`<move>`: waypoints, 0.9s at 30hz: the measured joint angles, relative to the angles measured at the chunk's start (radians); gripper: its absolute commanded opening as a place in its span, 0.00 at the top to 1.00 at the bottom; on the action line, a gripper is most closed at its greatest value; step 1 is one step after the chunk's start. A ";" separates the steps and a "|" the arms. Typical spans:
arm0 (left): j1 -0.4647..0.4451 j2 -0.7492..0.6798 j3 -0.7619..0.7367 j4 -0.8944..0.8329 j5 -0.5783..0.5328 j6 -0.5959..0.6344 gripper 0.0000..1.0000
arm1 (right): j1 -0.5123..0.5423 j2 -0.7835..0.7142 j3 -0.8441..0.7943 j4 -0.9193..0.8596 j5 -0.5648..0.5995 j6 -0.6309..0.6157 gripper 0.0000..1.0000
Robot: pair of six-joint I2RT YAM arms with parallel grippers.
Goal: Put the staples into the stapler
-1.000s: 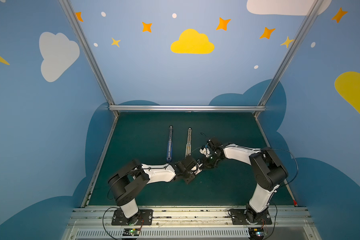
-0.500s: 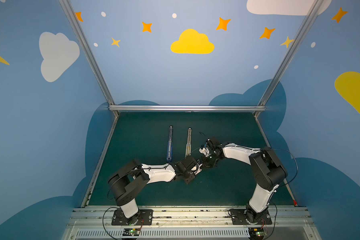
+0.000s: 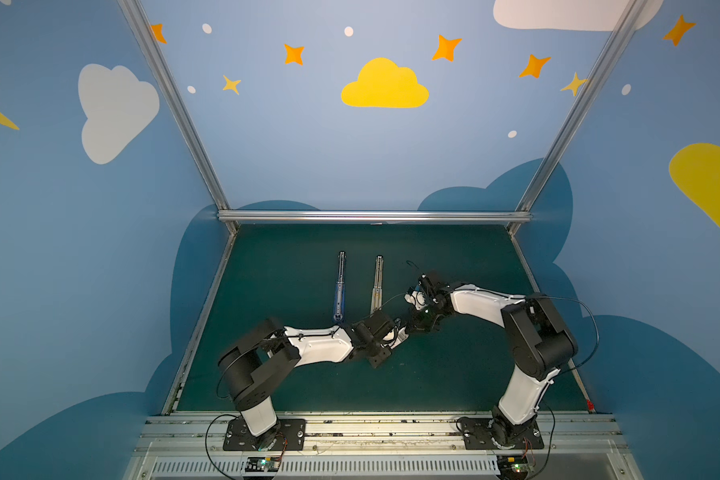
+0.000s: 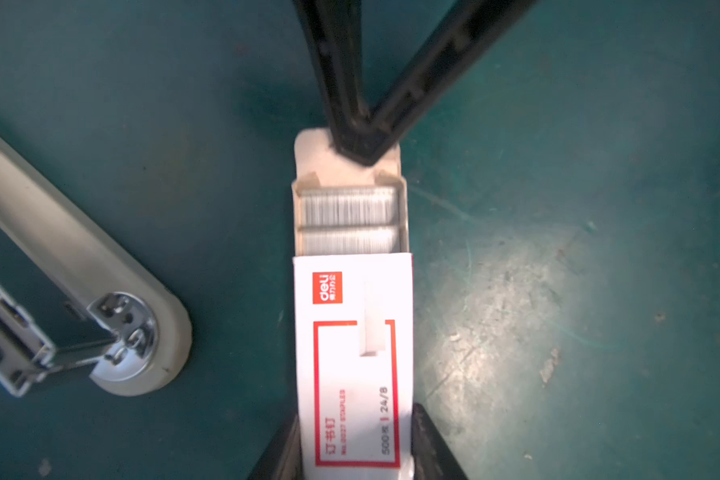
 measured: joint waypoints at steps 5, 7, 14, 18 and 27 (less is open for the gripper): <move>0.000 0.000 0.001 -0.002 0.000 0.000 0.60 | -0.037 -0.005 -0.002 0.000 0.013 0.002 1.00; 0.000 0.000 0.001 -0.002 0.000 0.000 0.60 | -0.047 -0.008 -0.002 0.000 0.019 0.003 1.00; 0.000 0.001 0.001 -0.002 0.000 0.000 0.58 | -0.063 -0.011 -0.002 0.000 0.023 0.003 1.00; -0.002 0.002 0.003 -0.003 -0.004 -0.001 0.52 | -0.063 -0.011 -0.002 0.000 0.021 0.003 0.87; 0.001 -0.002 0.008 -0.014 -0.031 -0.008 0.39 | -0.066 -0.056 -0.005 -0.010 0.034 0.020 0.70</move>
